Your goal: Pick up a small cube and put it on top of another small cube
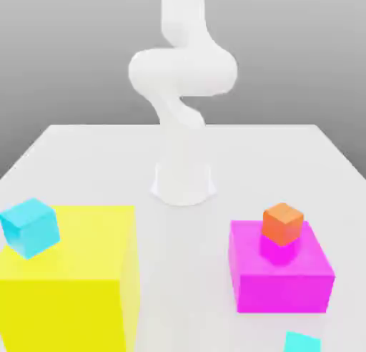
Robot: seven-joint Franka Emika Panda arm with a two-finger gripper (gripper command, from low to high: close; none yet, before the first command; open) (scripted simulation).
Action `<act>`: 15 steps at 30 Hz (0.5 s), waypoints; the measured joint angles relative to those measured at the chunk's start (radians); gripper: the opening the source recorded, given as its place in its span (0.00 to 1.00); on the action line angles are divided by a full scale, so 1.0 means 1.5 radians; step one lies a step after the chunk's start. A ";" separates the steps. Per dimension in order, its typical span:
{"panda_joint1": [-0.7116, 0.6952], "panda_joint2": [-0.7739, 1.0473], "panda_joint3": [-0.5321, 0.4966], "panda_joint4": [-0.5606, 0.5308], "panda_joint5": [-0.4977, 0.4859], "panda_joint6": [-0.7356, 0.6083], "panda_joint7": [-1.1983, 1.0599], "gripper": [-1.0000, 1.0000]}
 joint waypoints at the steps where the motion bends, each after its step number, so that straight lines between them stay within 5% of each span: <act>1: 0.009 0.026 -0.002 0.002 -0.001 0.007 -0.020 0.50; 15: 0.109 0.367 -0.010 0.028 0.010 0.094 -0.290 0.50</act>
